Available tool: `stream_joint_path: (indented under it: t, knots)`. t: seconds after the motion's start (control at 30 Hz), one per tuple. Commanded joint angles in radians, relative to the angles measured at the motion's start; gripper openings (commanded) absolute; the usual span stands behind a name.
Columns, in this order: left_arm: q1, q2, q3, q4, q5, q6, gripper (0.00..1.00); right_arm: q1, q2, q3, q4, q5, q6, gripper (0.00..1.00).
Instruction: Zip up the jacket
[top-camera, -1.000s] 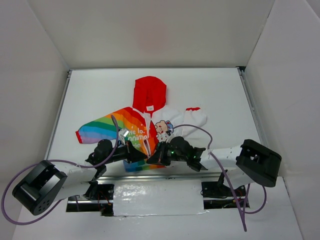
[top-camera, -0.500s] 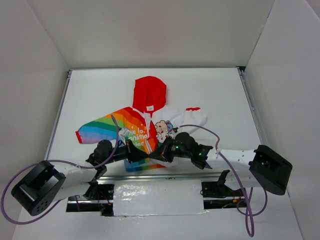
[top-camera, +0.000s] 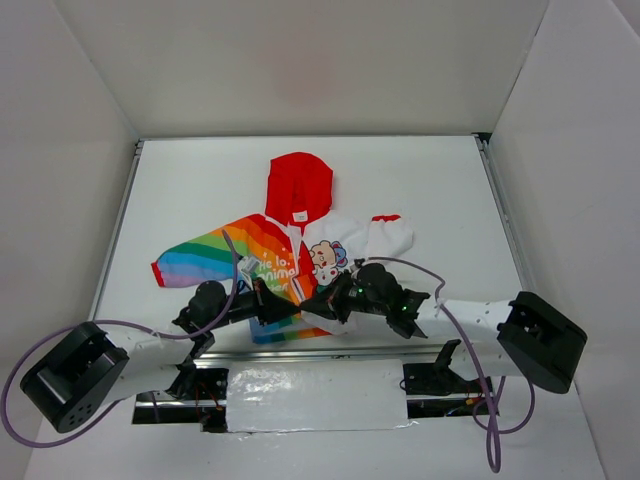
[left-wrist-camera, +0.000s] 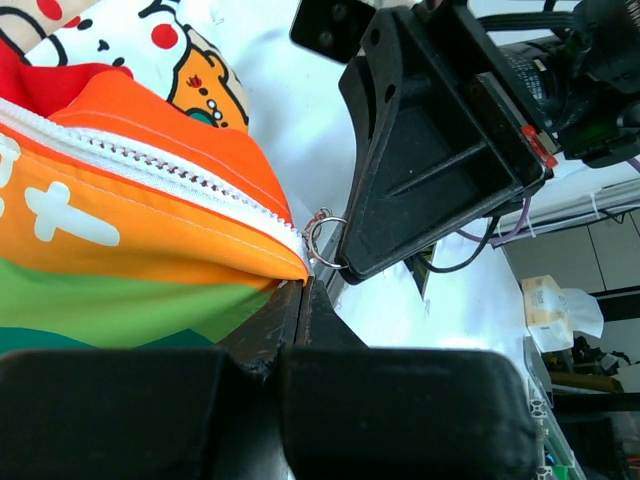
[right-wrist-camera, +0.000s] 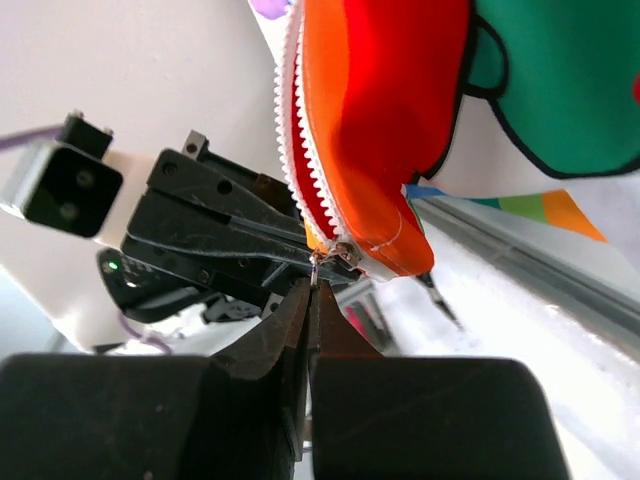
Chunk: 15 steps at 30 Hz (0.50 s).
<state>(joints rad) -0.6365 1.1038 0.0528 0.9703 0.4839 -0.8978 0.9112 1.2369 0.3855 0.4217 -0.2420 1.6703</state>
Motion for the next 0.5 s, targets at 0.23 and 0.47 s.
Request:
stream_joint_path:
  t: [0.23, 0.47]
  knots:
    - [-0.071, -0.013, -0.061, -0.05, 0.025, 0.054, 0.0, -0.077, -0.071, -0.043, 0.186, 0.168, 0.203, 0.0]
    - [-0.103, -0.019, -0.062, -0.067, 0.001, 0.056, 0.0, -0.118, -0.03, 0.002, 0.285, 0.164, 0.279, 0.0]
